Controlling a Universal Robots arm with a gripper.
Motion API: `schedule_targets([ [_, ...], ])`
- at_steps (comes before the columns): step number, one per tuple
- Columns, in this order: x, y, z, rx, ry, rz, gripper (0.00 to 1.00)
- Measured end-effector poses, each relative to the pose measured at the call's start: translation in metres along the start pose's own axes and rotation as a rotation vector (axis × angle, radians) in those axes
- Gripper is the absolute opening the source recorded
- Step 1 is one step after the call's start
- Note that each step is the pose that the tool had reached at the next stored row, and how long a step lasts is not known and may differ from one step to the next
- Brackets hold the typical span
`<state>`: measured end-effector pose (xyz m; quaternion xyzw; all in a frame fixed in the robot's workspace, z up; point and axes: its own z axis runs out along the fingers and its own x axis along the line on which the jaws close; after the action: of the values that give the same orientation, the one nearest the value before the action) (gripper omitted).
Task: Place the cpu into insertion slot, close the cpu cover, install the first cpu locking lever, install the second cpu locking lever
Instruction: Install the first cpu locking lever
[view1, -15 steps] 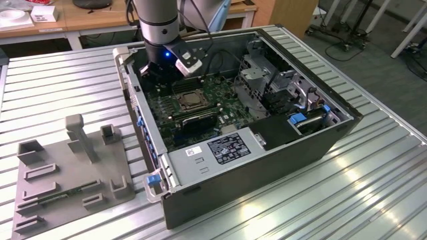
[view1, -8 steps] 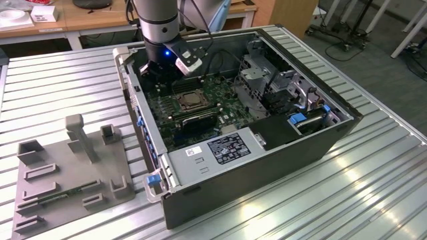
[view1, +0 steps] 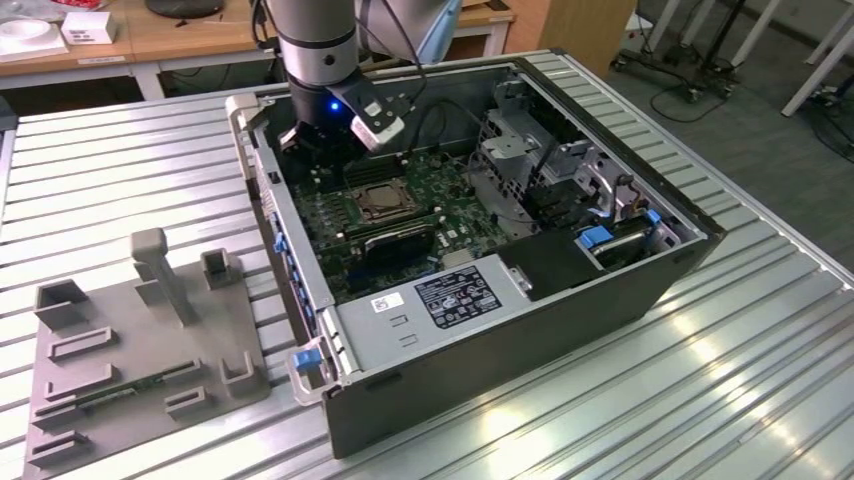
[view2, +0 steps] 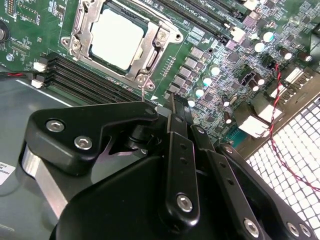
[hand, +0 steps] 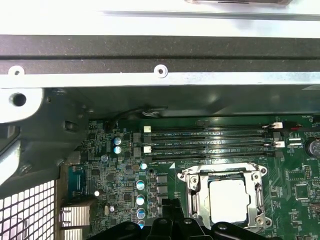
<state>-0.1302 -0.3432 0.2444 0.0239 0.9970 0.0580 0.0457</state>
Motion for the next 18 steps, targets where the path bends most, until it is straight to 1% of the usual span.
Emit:
schedule_targets([
  [3, -0.0004, 0.0, 0.0001, 0.0001, 0.0033, 0.0, 0.11],
  [7, -0.0012, 0.0001, 0.0001, 0.0008, 0.0136, 0.002, 0.11],
  [8, -0.0012, 0.0, 0.0001, 0.0008, 0.0147, 0.002, 0.11],
  [11, -0.0012, 0.0001, 0.0001, 0.0004, 0.015, 0.002, 0.11],
  [14, -0.0013, 0.0002, -0.0004, -0.0016, 0.015, 0.002, 0.11],
  [15, -0.0014, 0.0001, -0.0005, -0.0053, 0.0151, 0.002, 0.11],
  [18, -0.0013, 0.0002, -0.0008, -0.0261, 0.0161, 0.004, 0.11],
])
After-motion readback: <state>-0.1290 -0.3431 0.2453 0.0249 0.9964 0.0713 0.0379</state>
